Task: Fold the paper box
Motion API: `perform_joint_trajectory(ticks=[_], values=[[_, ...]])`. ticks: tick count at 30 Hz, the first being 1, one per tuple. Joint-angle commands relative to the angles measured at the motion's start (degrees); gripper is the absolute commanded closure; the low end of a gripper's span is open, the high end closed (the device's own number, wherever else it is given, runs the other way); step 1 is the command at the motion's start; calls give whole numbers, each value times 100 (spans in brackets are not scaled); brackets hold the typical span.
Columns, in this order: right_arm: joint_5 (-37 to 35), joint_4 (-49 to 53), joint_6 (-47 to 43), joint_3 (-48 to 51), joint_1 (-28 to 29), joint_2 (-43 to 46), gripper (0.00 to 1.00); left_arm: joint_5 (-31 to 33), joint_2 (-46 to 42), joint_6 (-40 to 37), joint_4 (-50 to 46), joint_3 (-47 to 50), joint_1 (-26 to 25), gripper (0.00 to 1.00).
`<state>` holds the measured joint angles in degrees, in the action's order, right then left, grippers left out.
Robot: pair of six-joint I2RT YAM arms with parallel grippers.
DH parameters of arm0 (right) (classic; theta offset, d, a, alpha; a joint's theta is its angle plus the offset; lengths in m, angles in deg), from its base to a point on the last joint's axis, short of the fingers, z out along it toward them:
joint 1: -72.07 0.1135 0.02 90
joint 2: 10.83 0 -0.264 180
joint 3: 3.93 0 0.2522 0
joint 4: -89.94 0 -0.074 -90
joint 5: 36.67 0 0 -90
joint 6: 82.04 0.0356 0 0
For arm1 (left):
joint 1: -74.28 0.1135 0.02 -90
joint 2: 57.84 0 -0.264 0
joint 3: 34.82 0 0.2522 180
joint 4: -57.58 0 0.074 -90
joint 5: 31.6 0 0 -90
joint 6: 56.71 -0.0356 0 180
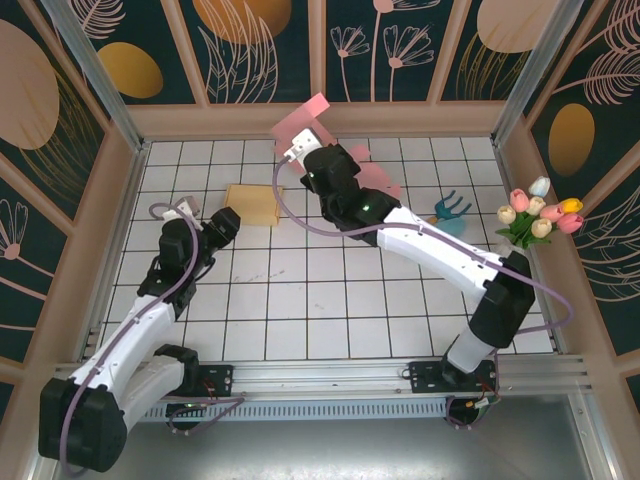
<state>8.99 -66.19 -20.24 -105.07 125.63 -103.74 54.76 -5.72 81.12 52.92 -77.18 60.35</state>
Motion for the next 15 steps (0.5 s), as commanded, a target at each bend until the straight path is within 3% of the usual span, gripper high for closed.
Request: perform_joint_trajectory(ticks=[1,6,9,11,15], values=[[-1119,1620,1057,22,542,73,100,-94,-296,207,-124,89,-37,35],[-2329,3692,3246,141,1696,-54,100,-11,-727,269,-383,178,-39,35],[-2219,5298,5194,-20,2158,-340,100,193,-957,286,-609,234,-42,35],[-1915,5229,5540,276,2404,-377,100,357,-1089,350,-707,321,-45,35],[-1015,3923,5592,1087,2699,-394,97,469,-1184,546,-717,564,-42,34]])
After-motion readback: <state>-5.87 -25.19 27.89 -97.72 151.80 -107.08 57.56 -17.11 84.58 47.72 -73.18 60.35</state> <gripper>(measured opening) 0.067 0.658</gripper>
